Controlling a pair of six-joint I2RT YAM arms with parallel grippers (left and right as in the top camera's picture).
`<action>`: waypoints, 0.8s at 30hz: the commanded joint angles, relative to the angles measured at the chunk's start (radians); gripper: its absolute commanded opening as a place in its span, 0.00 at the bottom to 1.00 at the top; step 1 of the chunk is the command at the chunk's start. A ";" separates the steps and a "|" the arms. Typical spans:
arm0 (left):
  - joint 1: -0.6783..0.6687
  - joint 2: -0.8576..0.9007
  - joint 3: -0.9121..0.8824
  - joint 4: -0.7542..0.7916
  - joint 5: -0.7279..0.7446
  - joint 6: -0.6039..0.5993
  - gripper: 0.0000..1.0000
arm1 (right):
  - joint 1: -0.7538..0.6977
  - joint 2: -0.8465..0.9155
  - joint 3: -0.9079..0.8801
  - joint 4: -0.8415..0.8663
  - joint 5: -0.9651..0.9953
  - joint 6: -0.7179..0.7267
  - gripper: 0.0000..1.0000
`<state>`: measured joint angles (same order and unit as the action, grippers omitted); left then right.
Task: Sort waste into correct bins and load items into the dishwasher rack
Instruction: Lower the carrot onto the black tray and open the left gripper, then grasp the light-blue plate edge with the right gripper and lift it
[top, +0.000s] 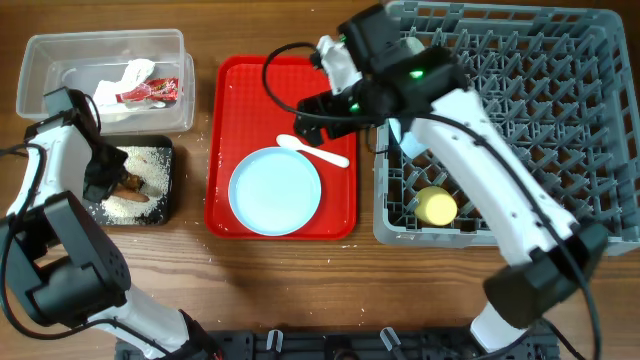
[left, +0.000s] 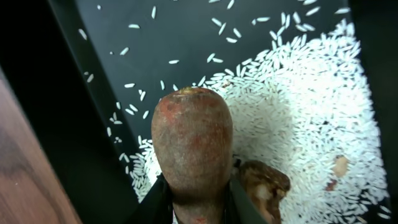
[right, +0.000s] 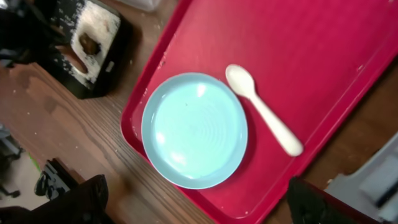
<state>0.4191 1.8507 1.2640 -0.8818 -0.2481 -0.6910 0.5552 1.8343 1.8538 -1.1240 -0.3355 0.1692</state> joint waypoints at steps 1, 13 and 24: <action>0.005 0.003 -0.003 0.012 -0.003 0.005 0.45 | 0.027 0.068 -0.015 -0.022 0.028 0.079 0.92; 0.004 -0.092 0.209 -0.137 0.037 0.086 0.63 | 0.040 0.260 -0.016 -0.093 0.077 0.123 0.80; 0.004 -0.309 0.280 -0.189 0.353 0.268 0.85 | 0.092 0.461 -0.017 -0.034 0.156 0.183 0.61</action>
<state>0.4191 1.5826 1.5253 -1.0519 0.0441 -0.4698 0.6369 2.2532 1.8439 -1.1728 -0.2070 0.3290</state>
